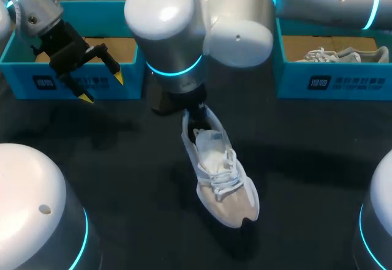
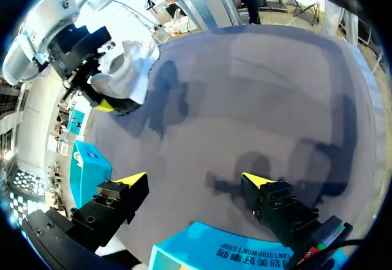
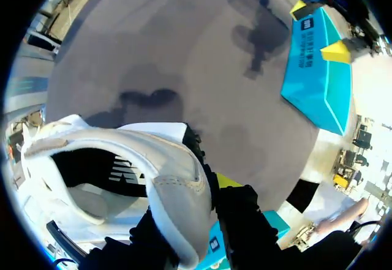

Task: Take the shoe out of the shoebox, open the shoe tongue, remove and reinsert the insole, then place the shoe into the shoebox

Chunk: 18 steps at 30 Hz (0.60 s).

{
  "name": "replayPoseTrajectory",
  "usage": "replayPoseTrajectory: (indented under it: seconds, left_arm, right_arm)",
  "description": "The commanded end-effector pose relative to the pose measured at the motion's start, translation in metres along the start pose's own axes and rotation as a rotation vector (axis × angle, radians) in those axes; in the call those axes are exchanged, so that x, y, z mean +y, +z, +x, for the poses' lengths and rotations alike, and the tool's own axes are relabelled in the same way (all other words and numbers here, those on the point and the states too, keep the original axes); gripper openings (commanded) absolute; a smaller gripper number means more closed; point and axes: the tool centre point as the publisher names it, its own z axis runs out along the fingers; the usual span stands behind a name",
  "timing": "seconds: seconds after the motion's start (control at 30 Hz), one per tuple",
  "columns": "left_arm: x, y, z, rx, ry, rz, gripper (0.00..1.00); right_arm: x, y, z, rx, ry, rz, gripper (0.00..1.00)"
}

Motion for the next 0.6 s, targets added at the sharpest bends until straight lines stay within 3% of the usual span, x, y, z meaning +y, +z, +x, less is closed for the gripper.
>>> replayPoseTrajectory:
  seconds: [0.03, 0.1, 0.6]
  left_arm:
    - [-0.0008, 0.0001, -0.0001, 0.002, 0.0, -0.003, 1.0]
    - [-0.0008, 0.0001, -0.0001, 0.002, 0.0, -0.003, 1.0]
    - [-0.0008, 0.0001, -0.0001, 0.002, 0.0, -0.003, 1.0]
  right_arm:
    - [-0.0246, -0.026, -0.0003, -0.009, -0.008, -0.011, 0.0]
    - [-0.0329, -0.0287, -0.0025, -0.006, -0.007, -0.012, 0.0]
    - [-0.0329, -0.0287, -0.0025, -0.006, -0.007, -0.012, 0.0]
